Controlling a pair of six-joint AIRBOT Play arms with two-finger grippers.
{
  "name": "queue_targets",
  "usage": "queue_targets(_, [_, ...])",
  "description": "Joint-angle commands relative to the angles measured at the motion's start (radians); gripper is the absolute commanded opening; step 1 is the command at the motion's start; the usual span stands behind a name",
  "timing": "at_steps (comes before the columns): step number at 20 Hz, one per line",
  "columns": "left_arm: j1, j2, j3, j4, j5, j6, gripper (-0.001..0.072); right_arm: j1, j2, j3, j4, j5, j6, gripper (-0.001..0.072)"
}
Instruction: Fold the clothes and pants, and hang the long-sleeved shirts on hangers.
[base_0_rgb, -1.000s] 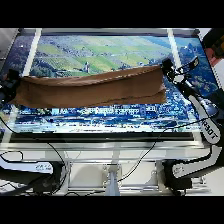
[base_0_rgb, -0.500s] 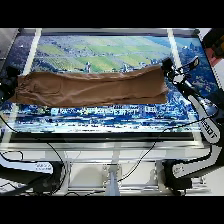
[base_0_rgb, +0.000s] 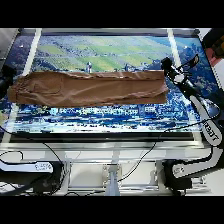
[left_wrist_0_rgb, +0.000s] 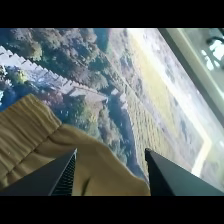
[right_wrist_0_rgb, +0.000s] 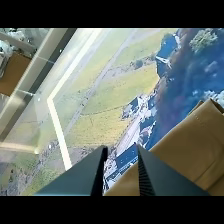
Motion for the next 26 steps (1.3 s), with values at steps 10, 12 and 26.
queue_targets(10, [0.391,0.378,-0.207,0.750,-0.441,-0.422,0.0182,0.000,0.040,0.001,-0.024,0.126,0.001,0.0247])
queue_targets(12, [0.393,0.369,-0.220,0.744,-0.446,-0.457,0.0698,0.000,0.040,0.002,-0.023,0.182,0.001,0.0247])
queue_targets(26, [0.364,0.031,-0.227,0.124,-0.370,-0.281,0.0694,0.000,0.040,0.008,-0.009,0.276,0.002,0.0247])
